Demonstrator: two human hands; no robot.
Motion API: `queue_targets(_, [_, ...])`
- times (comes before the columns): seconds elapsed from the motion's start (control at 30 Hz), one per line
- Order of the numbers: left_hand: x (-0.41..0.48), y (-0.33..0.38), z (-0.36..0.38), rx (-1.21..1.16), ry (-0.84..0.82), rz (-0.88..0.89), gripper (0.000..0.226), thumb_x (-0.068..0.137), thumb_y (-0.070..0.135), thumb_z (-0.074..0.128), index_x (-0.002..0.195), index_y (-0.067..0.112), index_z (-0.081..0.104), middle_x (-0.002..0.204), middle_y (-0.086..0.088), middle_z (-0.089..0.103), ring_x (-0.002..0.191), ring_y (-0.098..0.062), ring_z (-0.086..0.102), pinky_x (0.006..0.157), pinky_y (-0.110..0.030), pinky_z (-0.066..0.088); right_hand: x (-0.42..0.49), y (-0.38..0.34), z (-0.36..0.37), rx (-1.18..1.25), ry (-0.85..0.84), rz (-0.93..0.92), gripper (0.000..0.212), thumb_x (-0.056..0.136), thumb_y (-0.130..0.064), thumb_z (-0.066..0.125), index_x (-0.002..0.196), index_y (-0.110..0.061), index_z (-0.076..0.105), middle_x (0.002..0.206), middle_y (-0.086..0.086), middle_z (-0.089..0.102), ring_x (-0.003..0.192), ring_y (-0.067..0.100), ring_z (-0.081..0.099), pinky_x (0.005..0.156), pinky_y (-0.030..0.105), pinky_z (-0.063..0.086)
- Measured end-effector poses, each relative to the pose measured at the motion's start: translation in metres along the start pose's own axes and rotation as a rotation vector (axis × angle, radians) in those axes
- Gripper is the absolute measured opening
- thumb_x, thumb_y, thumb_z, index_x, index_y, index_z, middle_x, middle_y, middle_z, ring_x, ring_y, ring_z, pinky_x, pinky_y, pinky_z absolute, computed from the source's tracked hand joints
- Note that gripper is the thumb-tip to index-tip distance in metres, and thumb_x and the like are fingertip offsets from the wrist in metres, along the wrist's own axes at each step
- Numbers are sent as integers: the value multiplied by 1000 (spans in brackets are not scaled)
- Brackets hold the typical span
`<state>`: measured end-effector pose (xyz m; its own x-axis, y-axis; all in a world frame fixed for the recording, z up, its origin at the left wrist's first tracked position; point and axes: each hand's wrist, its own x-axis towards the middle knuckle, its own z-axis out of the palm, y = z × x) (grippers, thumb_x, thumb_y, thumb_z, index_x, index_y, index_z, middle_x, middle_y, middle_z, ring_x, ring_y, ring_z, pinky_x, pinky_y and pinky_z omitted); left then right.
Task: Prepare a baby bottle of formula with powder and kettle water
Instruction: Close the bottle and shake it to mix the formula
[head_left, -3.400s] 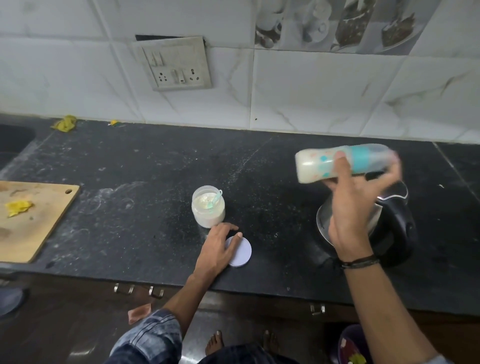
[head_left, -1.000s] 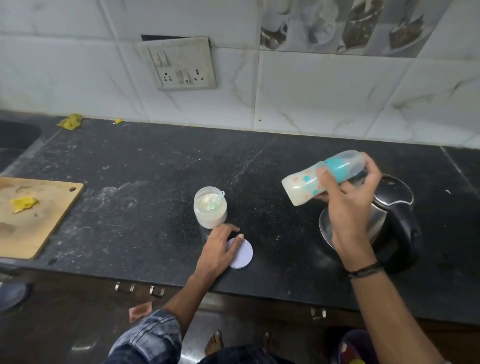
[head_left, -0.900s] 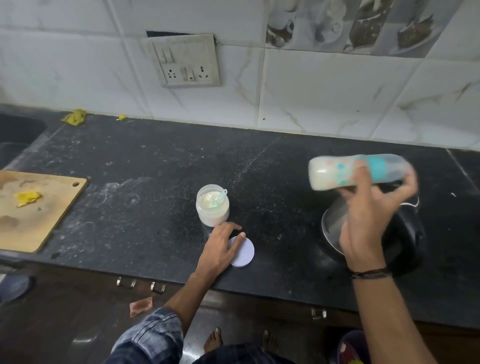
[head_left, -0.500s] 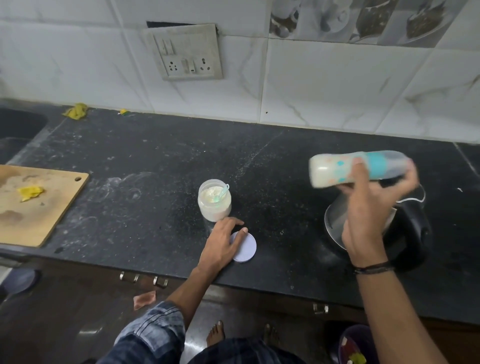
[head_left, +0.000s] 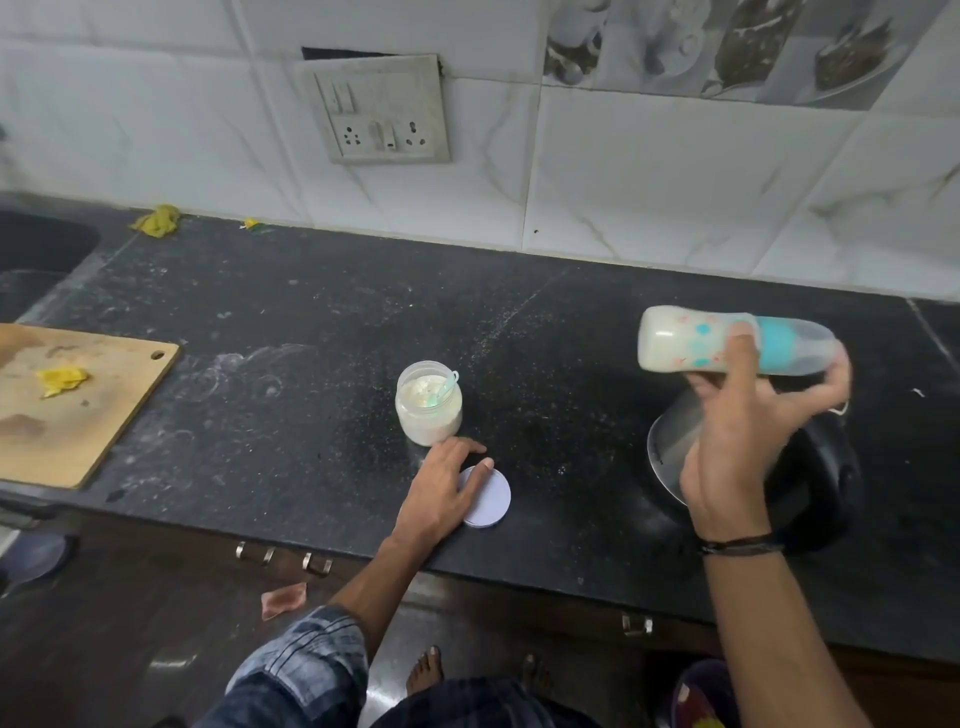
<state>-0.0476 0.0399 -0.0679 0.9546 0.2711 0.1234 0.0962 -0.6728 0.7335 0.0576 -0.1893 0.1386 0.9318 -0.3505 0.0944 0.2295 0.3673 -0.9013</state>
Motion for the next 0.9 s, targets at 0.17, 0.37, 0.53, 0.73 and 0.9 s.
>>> queue_targets(0.17, [-1,-3,-1,-6,-6,9,41,102,58,43,119,26,63,120,13,60,116,-3,50,102,-28,42,-7,0,1,-114,-156,36,76,92,-12,80,150,-25,31,136,1,65,116,21,73,79,39,66])
queue_targets(0.37, [-2,-3,-1,2,-4,6,36,103,54,47,120,26,63,122,12,60,117,-5,51,102,-29,43,-3,-3,5,-116,-191,23,76,92,-14,80,148,-24,29,135,3,66,115,24,73,76,39,65])
queue_targets(0.53, [0,0,0,-18,5,2,40,101,57,45,118,26,64,120,13,61,117,-5,51,102,-28,42,-8,-3,8,33,-10,-60,78,91,-21,81,148,-24,27,140,9,61,119,23,72,83,52,65])
queue_targets(0.73, [-1,-2,-1,-29,-7,8,38,102,55,46,118,25,64,120,11,61,117,-6,51,103,-30,43,-20,1,14,-48,-97,-53,77,93,-16,80,149,-24,28,134,-4,68,119,24,71,92,60,61])
queue_targets(0.9, [-2,-3,-1,-18,-1,1,37,102,55,46,118,26,64,119,12,61,116,-6,51,102,-30,43,-10,2,14,-86,-119,-18,80,93,-14,79,151,-23,25,142,10,58,119,22,72,84,52,65])
